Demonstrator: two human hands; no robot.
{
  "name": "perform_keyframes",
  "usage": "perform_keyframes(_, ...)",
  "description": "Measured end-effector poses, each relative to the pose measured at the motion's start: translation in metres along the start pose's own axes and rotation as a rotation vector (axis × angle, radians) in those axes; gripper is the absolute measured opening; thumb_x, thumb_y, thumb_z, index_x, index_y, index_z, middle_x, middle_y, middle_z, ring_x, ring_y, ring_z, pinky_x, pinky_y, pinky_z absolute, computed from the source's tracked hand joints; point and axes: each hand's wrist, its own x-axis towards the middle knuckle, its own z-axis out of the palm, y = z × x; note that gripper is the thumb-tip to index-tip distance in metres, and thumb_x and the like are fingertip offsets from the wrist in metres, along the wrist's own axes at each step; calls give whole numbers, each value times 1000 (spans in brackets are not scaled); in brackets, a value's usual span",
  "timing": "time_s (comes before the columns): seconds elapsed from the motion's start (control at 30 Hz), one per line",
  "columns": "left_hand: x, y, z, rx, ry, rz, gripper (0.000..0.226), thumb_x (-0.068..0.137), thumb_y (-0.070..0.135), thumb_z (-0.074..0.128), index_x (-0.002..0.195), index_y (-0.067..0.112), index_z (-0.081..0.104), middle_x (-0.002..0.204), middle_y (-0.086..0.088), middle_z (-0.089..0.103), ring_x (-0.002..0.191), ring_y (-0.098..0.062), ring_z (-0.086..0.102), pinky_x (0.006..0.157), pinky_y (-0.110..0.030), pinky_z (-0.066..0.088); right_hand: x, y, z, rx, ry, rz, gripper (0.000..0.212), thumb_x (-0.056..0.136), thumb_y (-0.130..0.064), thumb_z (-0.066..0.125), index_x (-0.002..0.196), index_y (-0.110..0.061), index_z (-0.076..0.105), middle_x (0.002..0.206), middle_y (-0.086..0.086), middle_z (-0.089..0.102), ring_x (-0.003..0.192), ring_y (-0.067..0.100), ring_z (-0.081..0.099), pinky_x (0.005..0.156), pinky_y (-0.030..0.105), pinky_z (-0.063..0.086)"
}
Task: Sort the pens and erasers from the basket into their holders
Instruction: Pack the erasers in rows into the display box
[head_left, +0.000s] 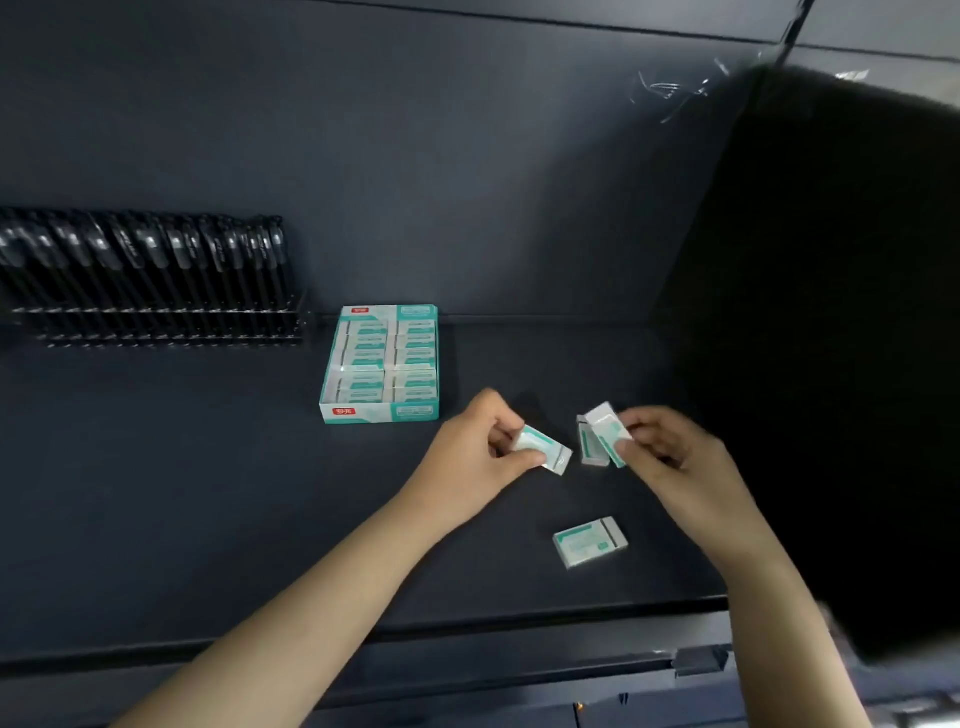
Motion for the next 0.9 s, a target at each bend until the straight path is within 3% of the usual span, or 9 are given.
perform_keyframes(0.13, -16, -8, -36, -130, 184, 77, 39, 77, 11, 78, 99, 36, 59, 80, 9, 57, 70, 1, 54, 68, -10, 43, 5, -25, 23, 241, -106, -2, 23, 94, -7, 59, 104, -24, 70, 92, 1, 72, 69, 15, 68, 57, 20, 51)
perform_keyframes(0.3, -21, -37, -90, -147, 381, 41, 29, 77, 13, 78, 91, 35, 63, 88, 8, 66, 72, -9, 59, 70, -19, 50, 15, -52, 75, 375, -165, 65, 18, 84, -5, 70, 94, -18, 76, 88, 4, 76, 85, 15, 72, 81, 21, 56)
perform_keyframes(0.4, -18, -55, -118, -175, 427, 3, 24, 79, 18, 76, 93, 33, 63, 90, -2, 68, 80, -21, 62, 74, -27, 53, 24, -65, 109, 395, -146, 80, 16, 83, -5, 72, 90, -19, 76, 90, -2, 76, 90, 9, 71, 81, 17, 54)
perform_keyframes(0.5, -16, -66, -136, -186, 456, -11, 21, 81, 18, 75, 93, 29, 63, 88, 0, 69, 77, -14, 61, 71, -17, 49, 31, -74, 135, 374, -159, 55, 18, 83, 0, 71, 87, -17, 74, 93, -4, 76, 93, 8, 70, 73, 15, 53)
perform_keyframes(0.63, -10, -76, -156, -190, 503, -25, 17, 81, 22, 75, 94, 25, 64, 85, 9, 68, 72, -3, 56, 70, -13, 45, 40, -81, 162, 317, -130, -1, 24, 80, 4, 73, 94, -13, 65, 98, -3, 73, 93, 9, 69, 73, 18, 54)
perform_keyframes(0.9, 10, -100, -182, -204, 520, 1, 16, 85, 24, 71, 95, 21, 60, 85, 10, 66, 70, 1, 55, 67, -11, 43, 52, -85, 197, 111, -63, -58, 20, 79, -6, 77, 91, -17, 66, 92, -7, 71, 86, 6, 69, 71, 17, 56)
